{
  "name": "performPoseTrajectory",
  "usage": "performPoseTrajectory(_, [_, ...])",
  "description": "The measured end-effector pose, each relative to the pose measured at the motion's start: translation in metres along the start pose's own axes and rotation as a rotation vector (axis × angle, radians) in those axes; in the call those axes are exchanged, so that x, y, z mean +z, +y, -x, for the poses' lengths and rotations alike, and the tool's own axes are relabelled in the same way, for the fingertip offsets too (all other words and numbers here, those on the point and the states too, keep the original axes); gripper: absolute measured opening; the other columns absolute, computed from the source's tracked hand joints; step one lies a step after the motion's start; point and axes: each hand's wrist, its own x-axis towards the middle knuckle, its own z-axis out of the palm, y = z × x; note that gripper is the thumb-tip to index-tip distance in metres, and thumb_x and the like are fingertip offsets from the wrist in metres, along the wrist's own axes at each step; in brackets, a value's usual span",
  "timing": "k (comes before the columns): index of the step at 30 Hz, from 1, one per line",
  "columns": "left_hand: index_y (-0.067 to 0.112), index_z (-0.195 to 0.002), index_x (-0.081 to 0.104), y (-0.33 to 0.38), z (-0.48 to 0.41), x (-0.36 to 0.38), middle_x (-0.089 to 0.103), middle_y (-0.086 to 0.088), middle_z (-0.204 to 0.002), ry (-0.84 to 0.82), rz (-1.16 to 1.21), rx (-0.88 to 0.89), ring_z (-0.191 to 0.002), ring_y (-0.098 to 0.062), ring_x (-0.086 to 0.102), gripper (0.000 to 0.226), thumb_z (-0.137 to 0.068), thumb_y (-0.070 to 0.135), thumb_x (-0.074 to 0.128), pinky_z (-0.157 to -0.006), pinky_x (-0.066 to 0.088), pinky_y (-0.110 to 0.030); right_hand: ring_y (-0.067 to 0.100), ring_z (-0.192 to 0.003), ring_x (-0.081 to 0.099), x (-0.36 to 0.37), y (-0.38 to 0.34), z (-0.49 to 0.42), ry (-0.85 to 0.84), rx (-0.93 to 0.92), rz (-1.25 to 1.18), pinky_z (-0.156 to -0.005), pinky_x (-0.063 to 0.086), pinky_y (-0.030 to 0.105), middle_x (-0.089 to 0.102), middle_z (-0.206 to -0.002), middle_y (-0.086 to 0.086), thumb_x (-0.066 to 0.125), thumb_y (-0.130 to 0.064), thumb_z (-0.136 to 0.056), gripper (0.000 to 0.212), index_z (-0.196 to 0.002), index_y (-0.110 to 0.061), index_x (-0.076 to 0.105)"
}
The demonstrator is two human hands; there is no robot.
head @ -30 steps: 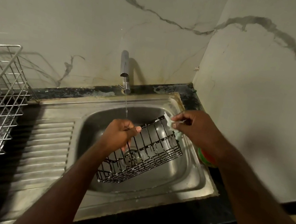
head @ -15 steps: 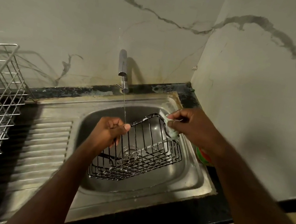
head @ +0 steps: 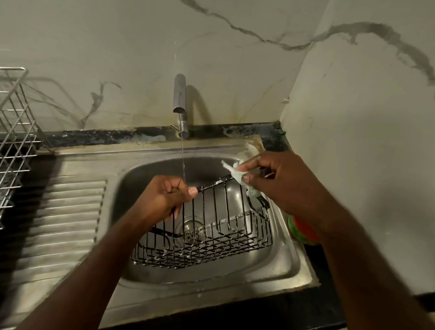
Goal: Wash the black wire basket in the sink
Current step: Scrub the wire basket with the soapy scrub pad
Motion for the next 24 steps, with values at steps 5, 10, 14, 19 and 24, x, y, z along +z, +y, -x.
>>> performPoseTrajectory(5, [0.002,-0.069,0.058,0.004,0.001,-0.005,0.049,-0.009,-0.047,0.035,0.001,-0.001,-0.034,-0.012,0.039,0.027,-0.092,0.014,0.064,-0.037,0.032,-0.017,-0.005,-0.076,0.066,0.002,0.034,-0.004,-0.045,0.094,-0.001,-0.069,0.05,0.01,0.069,-0.088,-0.016,0.071,-0.014,-0.087,0.014,-0.1,-0.017,0.074])
performPoseTrajectory(10, [0.003,-0.068,0.058,0.008,0.001,-0.01,0.05,-0.005,-0.043,0.08,-0.007,0.007,-0.034,-0.011,0.038,0.027,-0.093,0.013,0.063,-0.036,0.032,-0.018,0.009,-0.081,0.07,0.003,0.074,-0.005,-0.087,0.216,0.034,-0.081,0.056,0.031,0.073,-0.09,-0.005,0.07,-0.015,-0.087,0.008,-0.091,-0.022,0.074])
performPoseTrajectory(14, [0.003,-0.068,0.058,0.009,0.002,-0.011,0.05,-0.006,-0.044,0.075,-0.009,-0.001,-0.035,-0.013,0.038,0.027,-0.091,0.016,0.065,-0.037,0.033,-0.019,0.019,-0.076,0.071,0.003,0.079,-0.006,-0.1,0.252,-0.018,-0.073,0.059,0.032,0.074,-0.084,0.001,0.069,-0.009,-0.087,0.014,-0.086,-0.023,0.072])
performPoseTrajectory(19, [0.003,-0.068,0.058,0.009,0.003,-0.01,0.049,-0.006,-0.045,0.075,0.0,-0.019,-0.036,-0.014,0.037,0.028,-0.092,0.017,0.064,-0.038,0.033,-0.019,0.015,-0.07,0.068,-0.007,0.083,-0.007,-0.291,0.372,0.186,-0.063,0.056,0.024,0.072,-0.084,0.005,0.068,-0.004,-0.087,0.013,-0.086,-0.016,0.071])
performPoseTrajectory(24, [0.005,-0.071,0.06,0.01,-0.001,-0.004,0.053,-0.007,-0.047,0.138,0.021,-0.05,-0.035,-0.011,0.039,0.028,-0.096,0.018,0.063,-0.039,0.034,-0.019,0.005,-0.068,0.069,-0.013,0.066,-0.006,0.066,0.284,0.127,-0.055,0.049,0.01,0.071,-0.084,-0.004,0.069,-0.009,-0.087,0.011,-0.096,-0.014,0.073])
